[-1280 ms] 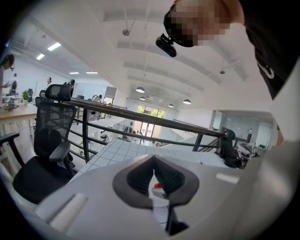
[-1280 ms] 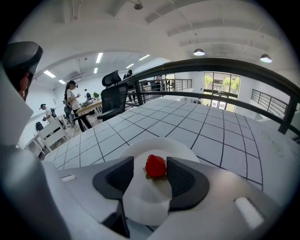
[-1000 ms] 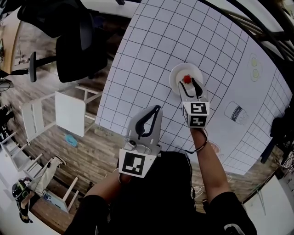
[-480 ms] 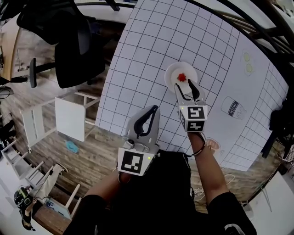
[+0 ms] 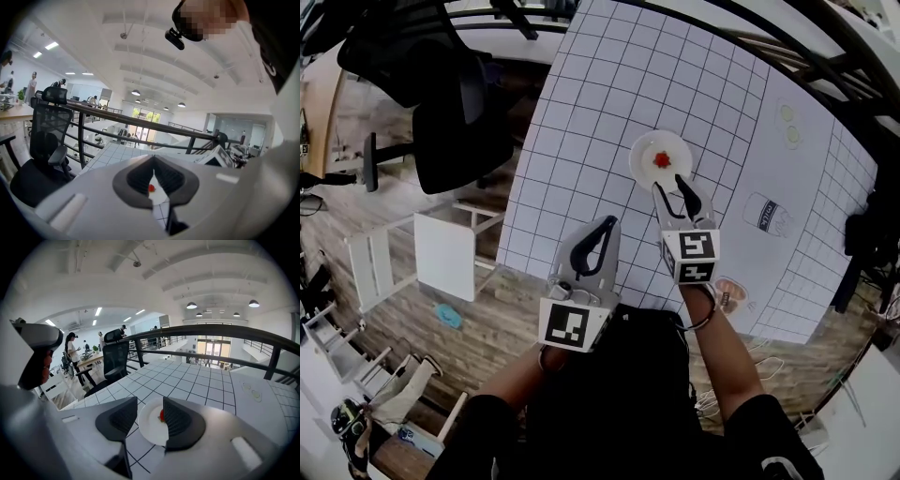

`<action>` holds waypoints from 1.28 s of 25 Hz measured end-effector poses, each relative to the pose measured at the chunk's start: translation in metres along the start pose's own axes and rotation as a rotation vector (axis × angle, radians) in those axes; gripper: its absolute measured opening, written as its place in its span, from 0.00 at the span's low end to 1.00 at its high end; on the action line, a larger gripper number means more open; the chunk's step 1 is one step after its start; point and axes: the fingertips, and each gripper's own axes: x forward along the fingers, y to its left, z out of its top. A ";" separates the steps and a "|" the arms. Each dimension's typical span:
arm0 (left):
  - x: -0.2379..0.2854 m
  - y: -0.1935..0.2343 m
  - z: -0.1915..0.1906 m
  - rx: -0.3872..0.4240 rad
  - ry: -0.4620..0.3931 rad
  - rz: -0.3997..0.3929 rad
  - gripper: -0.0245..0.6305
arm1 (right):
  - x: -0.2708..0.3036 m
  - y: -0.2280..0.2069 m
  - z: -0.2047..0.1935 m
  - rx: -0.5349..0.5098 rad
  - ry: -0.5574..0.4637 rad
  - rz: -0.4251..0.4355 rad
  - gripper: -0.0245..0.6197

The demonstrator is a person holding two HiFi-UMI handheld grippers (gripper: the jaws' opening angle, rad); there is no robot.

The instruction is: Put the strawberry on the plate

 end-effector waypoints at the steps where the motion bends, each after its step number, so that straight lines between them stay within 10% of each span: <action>1: -0.001 0.000 0.002 0.002 -0.003 -0.003 0.05 | -0.004 0.001 0.004 -0.002 -0.009 0.000 0.30; 32: -0.053 -0.054 0.051 0.087 -0.130 -0.196 0.05 | -0.176 0.041 0.084 0.053 -0.263 -0.212 0.10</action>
